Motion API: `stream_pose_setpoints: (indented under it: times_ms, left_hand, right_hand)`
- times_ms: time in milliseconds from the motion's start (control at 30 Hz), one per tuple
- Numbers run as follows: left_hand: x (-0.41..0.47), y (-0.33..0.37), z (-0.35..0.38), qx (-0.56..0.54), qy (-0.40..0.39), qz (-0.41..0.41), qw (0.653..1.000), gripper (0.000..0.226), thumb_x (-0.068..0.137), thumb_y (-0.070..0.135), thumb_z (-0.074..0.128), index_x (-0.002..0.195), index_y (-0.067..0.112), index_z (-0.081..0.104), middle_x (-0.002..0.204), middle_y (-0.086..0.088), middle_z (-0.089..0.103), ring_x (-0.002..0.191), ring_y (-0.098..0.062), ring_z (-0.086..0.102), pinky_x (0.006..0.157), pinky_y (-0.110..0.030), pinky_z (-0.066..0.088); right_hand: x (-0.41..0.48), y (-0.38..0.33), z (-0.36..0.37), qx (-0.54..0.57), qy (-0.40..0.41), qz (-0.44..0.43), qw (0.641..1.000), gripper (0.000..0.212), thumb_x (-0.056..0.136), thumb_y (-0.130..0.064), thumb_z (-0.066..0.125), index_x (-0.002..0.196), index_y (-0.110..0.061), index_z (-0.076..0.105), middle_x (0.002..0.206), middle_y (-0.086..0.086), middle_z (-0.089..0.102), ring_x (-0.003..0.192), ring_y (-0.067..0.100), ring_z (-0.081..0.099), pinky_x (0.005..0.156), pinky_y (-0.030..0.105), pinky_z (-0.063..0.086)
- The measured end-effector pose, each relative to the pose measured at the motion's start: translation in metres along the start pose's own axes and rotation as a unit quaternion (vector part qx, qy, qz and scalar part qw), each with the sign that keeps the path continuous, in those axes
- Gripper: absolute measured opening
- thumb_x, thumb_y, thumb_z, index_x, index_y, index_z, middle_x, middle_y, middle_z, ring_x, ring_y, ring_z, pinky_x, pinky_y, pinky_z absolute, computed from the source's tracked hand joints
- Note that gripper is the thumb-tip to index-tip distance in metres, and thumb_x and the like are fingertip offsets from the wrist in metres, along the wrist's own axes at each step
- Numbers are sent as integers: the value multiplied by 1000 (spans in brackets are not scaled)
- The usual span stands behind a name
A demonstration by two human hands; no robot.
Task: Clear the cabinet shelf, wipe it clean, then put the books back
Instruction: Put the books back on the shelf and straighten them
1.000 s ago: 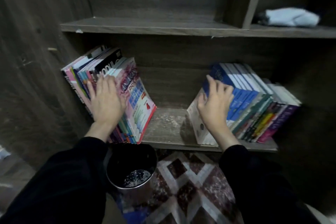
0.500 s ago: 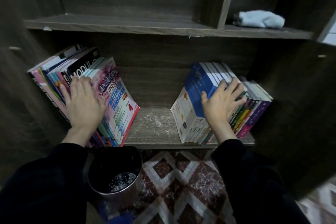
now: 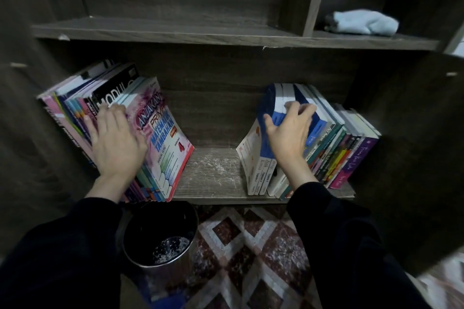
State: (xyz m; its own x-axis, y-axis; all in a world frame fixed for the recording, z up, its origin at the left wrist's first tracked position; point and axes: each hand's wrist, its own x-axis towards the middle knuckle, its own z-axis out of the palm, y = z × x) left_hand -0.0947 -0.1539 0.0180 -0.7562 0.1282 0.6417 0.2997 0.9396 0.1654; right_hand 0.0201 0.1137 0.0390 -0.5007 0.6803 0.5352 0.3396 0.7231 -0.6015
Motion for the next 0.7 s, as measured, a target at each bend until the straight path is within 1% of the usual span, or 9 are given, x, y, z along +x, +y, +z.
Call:
stream_pose_setpoints:
  times_ms: [67, 133, 200, 267, 400, 467, 533, 600, 700]
  left_hand:
    - [0, -1, 1, -3, 1, 0, 1000, 53, 83, 11, 59, 129, -7, 40, 138, -25, 43, 140, -34, 26, 118, -50, 3]
    - [0, -2, 3, -7, 0, 0, 1000, 52, 83, 12, 59, 129, -6, 41, 138, -24, 43, 140, -33, 26, 118, -49, 3]
    - [1, -2, 4, -7, -1, -1, 1000, 52, 82, 13, 57, 129, -5, 41, 138, -24, 43, 140, -33, 25, 119, -49, 3]
    - [1, -2, 5, -5, -5, -4, 1000, 53, 82, 14, 55, 130, -5, 41, 139, -23, 42, 141, -33, 24, 119, -49, 2]
    - [1, -2, 3, -3, -3, -3, 1000, 53, 84, 15, 55, 132, -4, 40, 140, -22, 42, 141, -32, 24, 119, -48, 3]
    - [0, -3, 2, -1, -5, 0, 1000, 52, 85, 16, 54, 132, -3, 40, 141, -21, 42, 142, -32, 23, 119, -47, 2]
    - [0, -4, 2, -2, -6, 3, 1000, 52, 87, 17, 53, 133, -2, 40, 142, -20, 41, 143, -31, 21, 120, -47, 2]
    - [0, -4, 2, -6, -4, 4, 1000, 51, 90, 18, 51, 135, -1, 39, 143, -19, 40, 143, -30, 20, 120, -47, 2]
    - [-1, -5, 4, -35, 24, 10, 999, 47, 99, 30, 36, 133, -1, 43, 142, -18, 43, 142, -30, 23, 120, -47, 3]
  right_hand:
    - [-2, 1, 3, 45, -57, 22, 997, 52, 89, -32, 65, 130, -14, 40, 127, 20, 40, 101, 36, 52, 75, 33, 37]
    - [-6, 4, 9, 51, -102, 24, 993, 60, 89, -31, 64, 138, -24, 30, 112, 21, 54, 93, 38, 58, 74, 36, 40]
    - [-7, 3, 13, 42, -108, 25, 993, 61, 90, -27, 62, 140, -28, 27, 94, 17, 61, 87, 37, 60, 71, 34, 39]
    - [-6, -2, 15, 49, -105, 29, 993, 59, 90, -23, 61, 139, -28, 30, 87, 15, 62, 84, 36, 61, 70, 35, 41]
    - [-19, -19, 28, 113, -93, -6, 989, 58, 88, -19, 61, 140, -26, 35, 73, 10, 58, 71, 28, 58, 66, 36, 46]
    - [-29, -31, 41, 136, -96, -31, 986, 59, 88, -18, 60, 141, -25, 36, 76, 8, 58, 73, 27, 58, 66, 35, 43]
    - [-36, -47, 53, 136, -103, -59, 984, 60, 88, -19, 60, 143, -25, 35, 87, 10, 62, 82, 28, 59, 68, 33, 39]
    - [-42, -65, 63, 129, -116, -93, 980, 59, 88, -19, 59, 142, -23, 36, 91, 12, 62, 87, 31, 59, 71, 36, 42]
    - [-49, -90, 77, 108, -146, -140, 973, 54, 89, -21, 59, 139, -21, 39, 91, 13, 60, 86, 36, 58, 67, 35, 36]
